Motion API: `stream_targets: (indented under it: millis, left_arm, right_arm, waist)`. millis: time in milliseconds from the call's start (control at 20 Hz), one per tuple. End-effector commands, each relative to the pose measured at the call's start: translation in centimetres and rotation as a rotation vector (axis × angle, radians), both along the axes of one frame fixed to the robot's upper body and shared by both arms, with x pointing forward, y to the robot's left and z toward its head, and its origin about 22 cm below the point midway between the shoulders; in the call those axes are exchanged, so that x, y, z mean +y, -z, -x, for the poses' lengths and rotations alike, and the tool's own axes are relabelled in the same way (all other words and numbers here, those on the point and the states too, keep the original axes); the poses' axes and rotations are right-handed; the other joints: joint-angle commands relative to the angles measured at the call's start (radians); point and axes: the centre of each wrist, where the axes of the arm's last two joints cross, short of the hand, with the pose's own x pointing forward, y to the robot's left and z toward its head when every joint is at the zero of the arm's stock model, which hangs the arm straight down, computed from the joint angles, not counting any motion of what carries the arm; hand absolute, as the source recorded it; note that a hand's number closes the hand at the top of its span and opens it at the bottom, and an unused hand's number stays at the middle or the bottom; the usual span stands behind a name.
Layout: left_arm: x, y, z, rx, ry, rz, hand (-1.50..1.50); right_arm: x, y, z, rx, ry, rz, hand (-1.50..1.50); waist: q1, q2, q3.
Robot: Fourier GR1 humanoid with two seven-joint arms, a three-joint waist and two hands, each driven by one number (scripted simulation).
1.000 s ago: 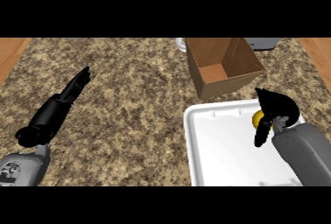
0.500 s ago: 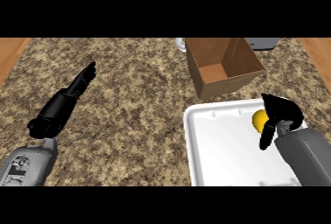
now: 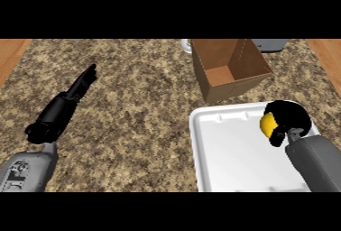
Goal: Pick the lemon from the tray and place it in the cardboard box
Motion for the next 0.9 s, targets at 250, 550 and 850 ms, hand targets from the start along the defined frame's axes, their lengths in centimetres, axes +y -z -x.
stream_targets:
  millis: [250,550,850]
  left_arm:
    - [-0.6,0.9,0.5,0.024,0.033,0.005,0.00]
    - [-2.1,-0.1,-0.6,-0.007,0.103,0.018,0.00]
    - [-0.3,-0.5,0.1,0.015,0.016,0.008,0.00]
  right_arm:
    - [7.1,0.2,0.8,-0.075,-0.535,-0.111,1.50]
    - [21.7,-2.1,7.9,-0.097,-1.442,-0.467,1.50]
    - [19.9,-6.2,10.7,-0.322,-1.810,-0.583,1.50]
  waist:
    - [0.037,0.001,0.004]
    - [0.104,0.002,0.006]
    - [0.008,-0.008,0.005]
